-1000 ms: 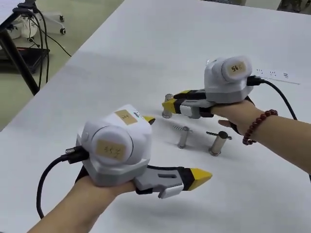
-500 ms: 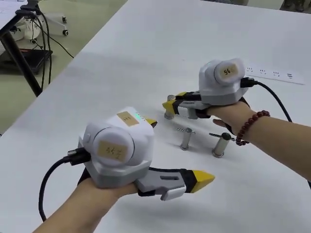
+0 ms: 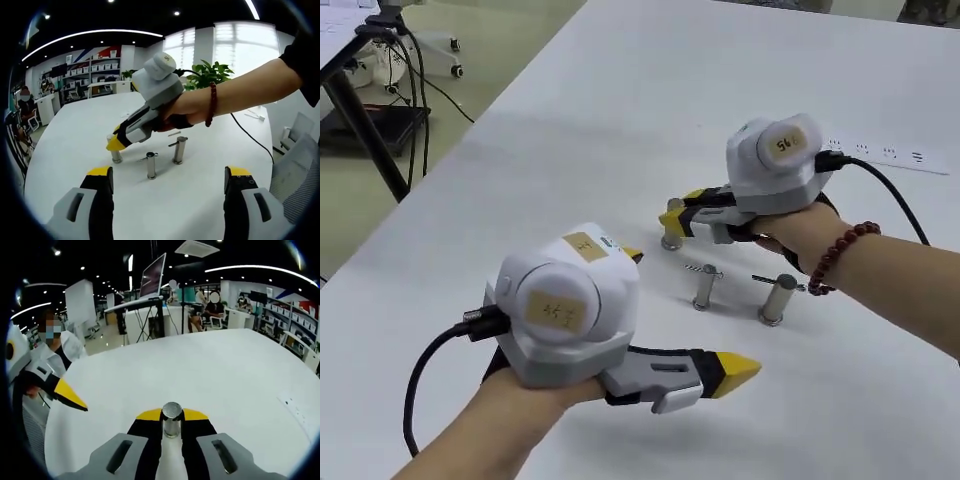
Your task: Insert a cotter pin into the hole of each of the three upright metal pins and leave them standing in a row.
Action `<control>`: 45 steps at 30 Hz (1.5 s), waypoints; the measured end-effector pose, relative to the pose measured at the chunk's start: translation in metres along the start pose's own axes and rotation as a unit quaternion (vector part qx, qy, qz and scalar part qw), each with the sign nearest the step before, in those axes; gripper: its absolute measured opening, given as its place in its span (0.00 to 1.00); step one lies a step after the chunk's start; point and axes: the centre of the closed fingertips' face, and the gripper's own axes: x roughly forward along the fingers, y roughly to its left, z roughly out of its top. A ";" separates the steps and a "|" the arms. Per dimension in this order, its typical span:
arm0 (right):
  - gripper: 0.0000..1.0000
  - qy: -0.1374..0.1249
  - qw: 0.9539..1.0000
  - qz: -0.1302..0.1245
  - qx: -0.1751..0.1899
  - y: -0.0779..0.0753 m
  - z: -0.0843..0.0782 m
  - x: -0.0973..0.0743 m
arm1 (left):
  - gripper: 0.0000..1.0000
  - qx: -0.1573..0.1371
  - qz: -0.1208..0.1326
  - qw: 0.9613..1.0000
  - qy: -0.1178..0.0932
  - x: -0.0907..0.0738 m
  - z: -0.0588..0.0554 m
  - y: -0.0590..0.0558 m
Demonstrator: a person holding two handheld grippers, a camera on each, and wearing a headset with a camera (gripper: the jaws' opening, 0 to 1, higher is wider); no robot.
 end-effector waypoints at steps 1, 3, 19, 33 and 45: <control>0.08 0.000 1.000 0.000 0.000 0.000 0.000 -0.001 | 0.90 0.000 0.000 1.000 0.000 0.000 0.000 0.000; 0.08 0.001 1.000 -0.004 -0.002 -0.002 0.000 -0.003 | 0.90 0.001 -0.003 1.000 0.004 0.000 -0.001 -0.001; 0.08 0.011 0.999 -0.038 0.008 -0.019 -0.024 -0.053 | 0.90 0.008 -0.003 1.000 0.003 0.001 0.000 -0.002; 0.08 0.023 0.996 -0.081 0.043 -0.041 -0.056 -0.098 | 0.90 0.015 -0.004 1.000 0.001 0.001 0.002 -0.002; 0.08 0.033 0.994 -0.097 0.044 -0.048 -0.070 -0.125 | 0.90 0.015 0.001 1.000 -0.009 0.000 0.006 -0.001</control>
